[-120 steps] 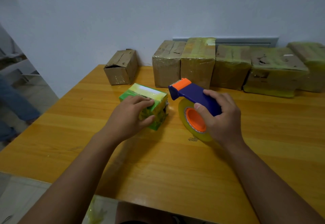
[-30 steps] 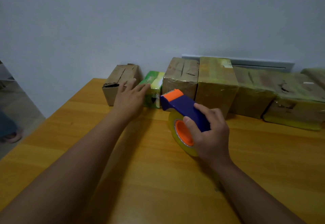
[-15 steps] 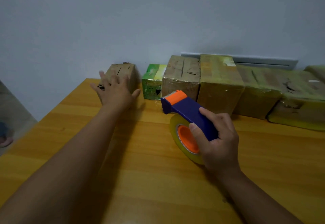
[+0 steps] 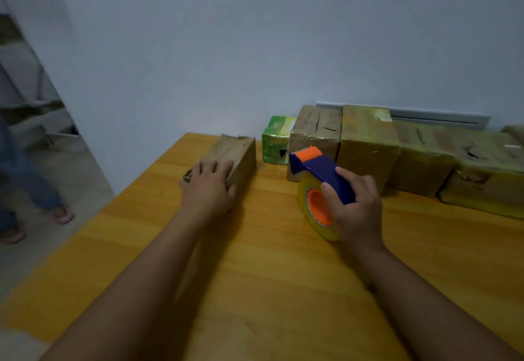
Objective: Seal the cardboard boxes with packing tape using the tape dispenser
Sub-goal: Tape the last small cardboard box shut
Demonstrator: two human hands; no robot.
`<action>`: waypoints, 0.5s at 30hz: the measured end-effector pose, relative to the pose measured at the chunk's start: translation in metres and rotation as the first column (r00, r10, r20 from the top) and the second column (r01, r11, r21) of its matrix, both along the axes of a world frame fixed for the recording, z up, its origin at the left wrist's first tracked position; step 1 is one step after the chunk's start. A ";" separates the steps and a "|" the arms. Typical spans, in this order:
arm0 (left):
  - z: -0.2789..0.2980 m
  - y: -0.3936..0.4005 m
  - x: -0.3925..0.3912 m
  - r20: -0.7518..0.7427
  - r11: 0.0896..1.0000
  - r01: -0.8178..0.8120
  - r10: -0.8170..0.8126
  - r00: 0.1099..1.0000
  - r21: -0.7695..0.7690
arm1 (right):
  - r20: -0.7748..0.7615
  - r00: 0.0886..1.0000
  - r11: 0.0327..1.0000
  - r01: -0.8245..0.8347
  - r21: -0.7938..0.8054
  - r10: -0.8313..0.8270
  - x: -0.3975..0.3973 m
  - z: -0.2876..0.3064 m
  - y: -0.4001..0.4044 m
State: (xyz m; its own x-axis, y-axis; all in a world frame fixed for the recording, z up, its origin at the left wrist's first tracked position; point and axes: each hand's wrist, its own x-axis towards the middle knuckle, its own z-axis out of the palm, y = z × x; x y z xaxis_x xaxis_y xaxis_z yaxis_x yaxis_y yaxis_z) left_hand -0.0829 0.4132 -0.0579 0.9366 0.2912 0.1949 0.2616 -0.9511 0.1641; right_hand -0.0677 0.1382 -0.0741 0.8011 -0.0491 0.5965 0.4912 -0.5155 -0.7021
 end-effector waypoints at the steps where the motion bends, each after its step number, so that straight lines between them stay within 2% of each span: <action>1: 0.002 -0.001 -0.017 -0.013 1.000 0.023 -0.023 1.000 -0.013 | -0.017 1.000 1.000 0.002 0.015 -0.002 -0.003 0.001 -0.001; 5: 0.014 -0.003 -0.076 -0.090 0.984 0.178 -0.180 0.980 -0.032 | -0.084 0.996 0.994 0.011 0.105 -0.002 -0.023 0.007 -0.009; 8: 0.020 -0.014 -0.108 -0.127 0.952 0.291 -0.301 0.945 -0.094 | -0.091 0.995 0.973 -0.016 0.229 0.038 -0.051 0.015 -0.029; 13: 0.030 -0.054 -0.127 -0.131 0.869 0.415 -0.460 0.878 -0.269 | -0.082 0.959 0.908 -0.225 0.354 0.270 -0.094 0.045 -0.087; 15: 0.034 -0.076 -0.123 -0.125 0.836 0.457 -0.510 0.851 -0.304 | -0.071 0.938 0.887 -0.295 0.355 0.340 -0.107 0.057 -0.112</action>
State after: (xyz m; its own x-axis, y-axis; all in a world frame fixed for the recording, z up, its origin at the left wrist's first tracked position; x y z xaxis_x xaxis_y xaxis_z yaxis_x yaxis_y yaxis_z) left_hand -0.2057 0.3368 -0.0238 0.9805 -0.1953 -0.0214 -0.1694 -0.8955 0.4115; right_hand -0.1744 0.0261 -0.0173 0.8752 0.0426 0.4820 0.4838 -0.0711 -0.8723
